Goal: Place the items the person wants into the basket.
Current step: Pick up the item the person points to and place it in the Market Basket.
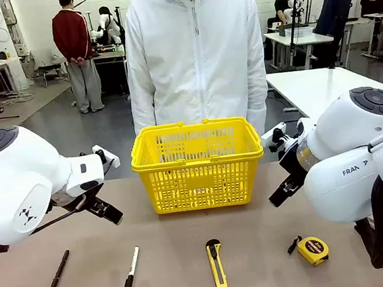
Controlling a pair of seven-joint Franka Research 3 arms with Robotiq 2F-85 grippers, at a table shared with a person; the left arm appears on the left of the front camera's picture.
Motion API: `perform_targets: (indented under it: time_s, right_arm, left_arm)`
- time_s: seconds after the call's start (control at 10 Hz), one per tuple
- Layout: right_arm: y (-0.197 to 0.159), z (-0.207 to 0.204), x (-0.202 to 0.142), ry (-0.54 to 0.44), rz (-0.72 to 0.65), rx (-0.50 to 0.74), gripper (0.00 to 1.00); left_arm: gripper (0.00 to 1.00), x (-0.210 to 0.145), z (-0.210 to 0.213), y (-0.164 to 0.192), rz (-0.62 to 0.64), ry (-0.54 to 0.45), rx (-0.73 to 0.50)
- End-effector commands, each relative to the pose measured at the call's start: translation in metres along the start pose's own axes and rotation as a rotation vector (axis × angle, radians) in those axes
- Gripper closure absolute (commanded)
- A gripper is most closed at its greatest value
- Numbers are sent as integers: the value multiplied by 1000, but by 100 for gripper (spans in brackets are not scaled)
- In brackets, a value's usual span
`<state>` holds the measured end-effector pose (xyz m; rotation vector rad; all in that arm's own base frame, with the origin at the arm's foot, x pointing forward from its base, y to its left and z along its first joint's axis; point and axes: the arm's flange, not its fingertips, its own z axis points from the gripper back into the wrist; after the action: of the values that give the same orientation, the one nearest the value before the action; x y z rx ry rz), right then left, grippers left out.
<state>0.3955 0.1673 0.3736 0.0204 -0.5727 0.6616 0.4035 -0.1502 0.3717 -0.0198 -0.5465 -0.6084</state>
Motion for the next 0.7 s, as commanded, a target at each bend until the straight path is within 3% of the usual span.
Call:
perform_targets:
  time_s: [0.0, 0.6]
  right_arm:
    - [0, 0, 0, 0, 0, 0, 0]
    - [0, 0, 0, 0, 0, 0, 0]
  left_arm:
    - [0, 0, 0, 0, 0, 0, 0]
    - [0, 0, 0, 0, 0, 0, 0]
